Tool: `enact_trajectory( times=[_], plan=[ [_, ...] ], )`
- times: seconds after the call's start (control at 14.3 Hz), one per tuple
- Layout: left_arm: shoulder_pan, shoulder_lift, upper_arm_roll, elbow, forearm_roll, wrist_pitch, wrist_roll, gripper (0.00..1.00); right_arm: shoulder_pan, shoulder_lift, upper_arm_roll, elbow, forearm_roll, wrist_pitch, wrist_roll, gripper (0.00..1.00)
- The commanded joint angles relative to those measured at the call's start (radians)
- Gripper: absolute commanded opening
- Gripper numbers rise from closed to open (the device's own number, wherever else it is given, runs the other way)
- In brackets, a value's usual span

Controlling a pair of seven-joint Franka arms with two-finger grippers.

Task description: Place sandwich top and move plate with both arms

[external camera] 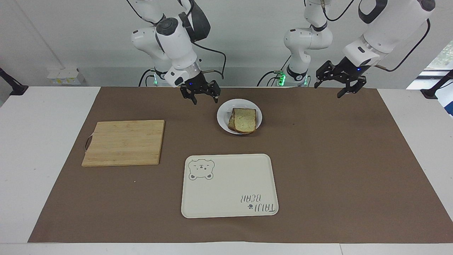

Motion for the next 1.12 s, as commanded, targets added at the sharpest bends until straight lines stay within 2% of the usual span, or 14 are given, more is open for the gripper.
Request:
enact_trajectory(
  times=[0.0, 0.14, 0.35, 0.49, 0.63, 0.84, 1.05],
  plan=[
    [-0.016, -0.108, -0.004, -0.259, -0.107, 0.165, 0.05, 1.0, -0.097, 0.046, 0.01, 0.108, -0.03, -0.094, -0.12, 1.0],
    [-0.043, -0.12, -0.004, -0.371, -0.178, 0.263, 0.12, 1.0, -0.172, 0.083, 0.01, 0.198, -0.051, -0.19, -0.217, 1.0],
    [-0.059, -0.111, -0.004, -0.539, -0.368, 0.426, 0.292, 1.0, -0.261, 0.114, 0.01, 0.281, -0.144, -0.254, -0.372, 1.0],
    [-0.078, -0.088, -0.004, -0.616, -0.491, 0.518, 0.367, 1.0, -0.31, 0.108, 0.006, 0.287, -0.238, -0.261, -0.493, 1.0],
    [-0.115, -0.036, -0.004, -0.652, -0.606, 0.59, 0.396, 1.0, -0.359, 0.109, 0.006, 0.333, -0.319, -0.305, -0.578, 1.0],
    [-0.167, 0.025, -0.004, -0.682, -0.745, 0.644, 0.494, 1.0, -0.416, 0.111, 0.001, 0.407, -0.306, -0.422, -0.564, 1.0],
    [-0.192, 0.059, -0.004, -0.73, -0.885, 0.652, 0.617, 1.0, -0.417, 0.12, 0.001, 0.493, -0.287, -0.52, -0.422, 1.0]
  ],
)
